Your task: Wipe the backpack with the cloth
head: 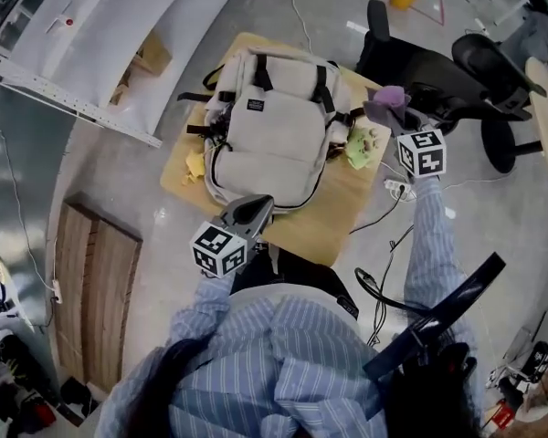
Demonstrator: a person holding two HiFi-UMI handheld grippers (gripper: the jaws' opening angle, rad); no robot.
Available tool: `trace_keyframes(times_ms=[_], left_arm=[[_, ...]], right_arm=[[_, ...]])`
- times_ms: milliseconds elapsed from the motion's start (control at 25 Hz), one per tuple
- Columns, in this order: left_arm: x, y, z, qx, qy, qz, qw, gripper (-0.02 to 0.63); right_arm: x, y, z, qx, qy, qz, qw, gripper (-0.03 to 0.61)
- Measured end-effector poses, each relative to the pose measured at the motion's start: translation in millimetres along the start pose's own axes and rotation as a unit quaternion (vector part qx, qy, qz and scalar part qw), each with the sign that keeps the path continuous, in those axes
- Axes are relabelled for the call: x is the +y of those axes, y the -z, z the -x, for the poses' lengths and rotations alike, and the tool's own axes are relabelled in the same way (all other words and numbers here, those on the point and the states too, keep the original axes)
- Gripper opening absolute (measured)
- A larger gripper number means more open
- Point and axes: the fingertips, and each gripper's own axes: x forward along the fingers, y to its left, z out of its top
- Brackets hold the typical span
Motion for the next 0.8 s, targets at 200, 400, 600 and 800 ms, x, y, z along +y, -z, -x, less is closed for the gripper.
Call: trace_keyframes(times_ms=[200,400,600,800], left_arm=[[9,-3,-5,-0.003,-0.030,0.010,0.9995,0.006],[13,-1,-5,-0.011,-0.051,0.024,0.9983,0.006],[15,11,1,-0.006,-0.068,0.036,0.9970,0.006],[11,18,8,-0.004,-0.073,0.040,0.9965,0.006]], right_arm=[[-19,-4,-62,0.009,-0.017,0.058,0.998,0.041],[-30,-5,-101,0.021,-0.006,0.093,0.995,0.041],[-2,4,-112,0.027,-0.042,0.119,0.992,0.041],[33,23,-98,0.031,-0.071,0.132,0.988,0.041]])
